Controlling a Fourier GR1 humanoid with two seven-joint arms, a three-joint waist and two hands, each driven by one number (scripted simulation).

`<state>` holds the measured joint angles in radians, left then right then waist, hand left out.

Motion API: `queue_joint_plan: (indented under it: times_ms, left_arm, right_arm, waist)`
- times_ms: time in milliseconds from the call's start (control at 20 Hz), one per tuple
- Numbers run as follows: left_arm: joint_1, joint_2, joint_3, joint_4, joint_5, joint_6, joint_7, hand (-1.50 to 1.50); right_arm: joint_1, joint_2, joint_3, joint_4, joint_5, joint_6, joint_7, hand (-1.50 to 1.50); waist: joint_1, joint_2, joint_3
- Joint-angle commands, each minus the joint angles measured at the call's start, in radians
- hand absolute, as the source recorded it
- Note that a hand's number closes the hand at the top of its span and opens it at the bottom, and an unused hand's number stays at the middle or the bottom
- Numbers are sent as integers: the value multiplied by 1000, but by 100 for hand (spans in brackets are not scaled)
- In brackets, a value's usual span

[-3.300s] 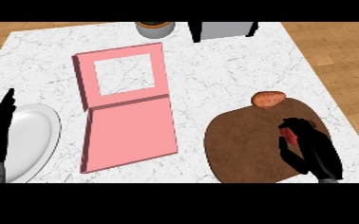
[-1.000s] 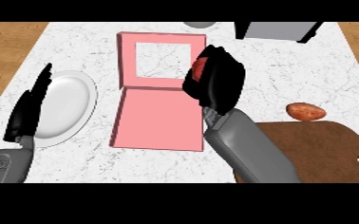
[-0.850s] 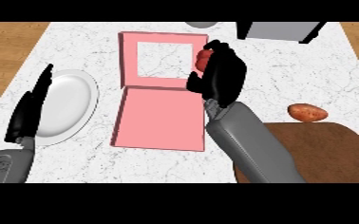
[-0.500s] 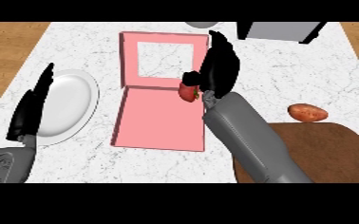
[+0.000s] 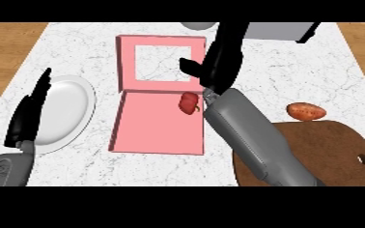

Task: Pick the bell pepper from the cutting board and place it in the cardboard box

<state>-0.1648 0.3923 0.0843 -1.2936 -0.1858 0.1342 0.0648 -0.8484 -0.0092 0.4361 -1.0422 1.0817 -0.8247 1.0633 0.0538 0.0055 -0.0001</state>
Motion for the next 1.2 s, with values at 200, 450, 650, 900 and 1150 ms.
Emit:
queue_joint_plan:
  times_ms: [200,450,650,900,1150]
  left_arm:
    - [68,19,27,-22,12,-13,-16,0]
    - [77,15,48,-43,11,12,12,0]
    - [94,7,60,-46,11,28,20,0]
    - [100,-7,49,-87,6,31,47,0]
    - [141,-16,45,-84,-8,34,-12,0]
  right_arm:
    - [157,9,53,-190,109,-224,190,-150]
    - [356,9,31,-446,222,-130,211,-150]
    - [581,9,65,-687,327,-58,205,-150]
    - [946,-60,189,-992,357,-25,107,-150]
    - [1259,-159,345,-1180,411,-47,64,-150]
  waist:
    - [-48,-15,0]
    - [-87,-25,0]
    - [-103,-26,0]
    - [-100,-20,1]
    - [-83,-15,0]
